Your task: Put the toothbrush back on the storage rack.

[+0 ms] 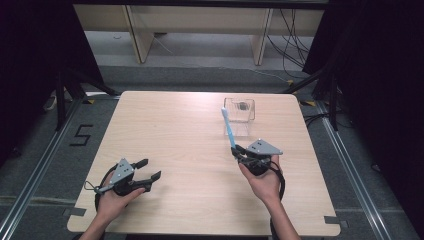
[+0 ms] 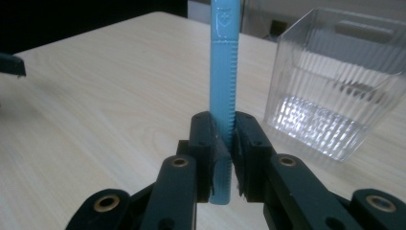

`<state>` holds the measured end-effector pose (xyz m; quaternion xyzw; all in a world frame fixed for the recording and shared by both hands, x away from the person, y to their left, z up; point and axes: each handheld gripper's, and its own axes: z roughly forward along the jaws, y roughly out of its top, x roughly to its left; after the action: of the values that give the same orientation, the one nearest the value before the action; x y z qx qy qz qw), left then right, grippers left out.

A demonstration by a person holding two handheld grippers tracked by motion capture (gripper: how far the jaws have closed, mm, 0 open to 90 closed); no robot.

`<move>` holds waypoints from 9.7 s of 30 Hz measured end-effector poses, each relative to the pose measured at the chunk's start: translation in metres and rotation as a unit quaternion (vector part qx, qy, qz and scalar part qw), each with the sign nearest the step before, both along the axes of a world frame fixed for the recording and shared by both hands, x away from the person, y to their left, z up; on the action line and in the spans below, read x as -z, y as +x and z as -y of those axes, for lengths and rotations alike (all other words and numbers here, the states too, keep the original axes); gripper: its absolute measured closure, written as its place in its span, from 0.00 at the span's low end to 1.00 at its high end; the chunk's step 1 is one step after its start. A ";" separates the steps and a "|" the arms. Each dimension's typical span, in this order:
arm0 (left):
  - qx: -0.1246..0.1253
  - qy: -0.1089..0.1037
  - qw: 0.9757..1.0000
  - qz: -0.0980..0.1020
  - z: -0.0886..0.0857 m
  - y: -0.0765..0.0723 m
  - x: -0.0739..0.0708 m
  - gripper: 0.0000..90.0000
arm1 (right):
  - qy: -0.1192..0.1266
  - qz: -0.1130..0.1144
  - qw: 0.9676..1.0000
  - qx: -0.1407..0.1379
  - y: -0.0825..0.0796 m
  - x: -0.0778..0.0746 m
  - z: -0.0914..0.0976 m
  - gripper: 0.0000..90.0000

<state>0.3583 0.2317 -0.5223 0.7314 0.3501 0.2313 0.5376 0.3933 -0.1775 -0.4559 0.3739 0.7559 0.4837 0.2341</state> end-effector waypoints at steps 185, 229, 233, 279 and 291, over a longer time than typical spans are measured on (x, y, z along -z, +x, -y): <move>0.003 0.000 1.000 -0.001 0.001 -0.002 0.000 0.32 | 0.116 0.112 0.970 0.181 0.106 0.000 0.037 0.88; 0.007 -0.001 1.000 -0.001 0.002 -0.001 0.001 0.32 | 0.114 0.103 0.970 0.187 0.104 0.011 0.037 0.87; 0.006 -0.001 1.000 -0.001 0.002 -0.001 0.001 0.32 | 0.120 0.102 0.969 0.191 0.104 0.012 0.036 0.87; 0.007 -0.001 1.000 -0.001 0.003 -0.002 0.001 0.32 | 0.077 0.080 0.978 0.176 0.101 0.015 0.035 0.59; 0.007 -0.001 1.000 -0.002 0.003 -0.002 0.001 0.32 | 0.071 0.065 0.980 0.174 0.093 0.015 0.041 0.51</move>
<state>0.3563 0.2282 -0.5230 0.7338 0.3460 0.2263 0.5390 0.4860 -0.2186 -0.4707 0.4832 0.6264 0.5113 0.3358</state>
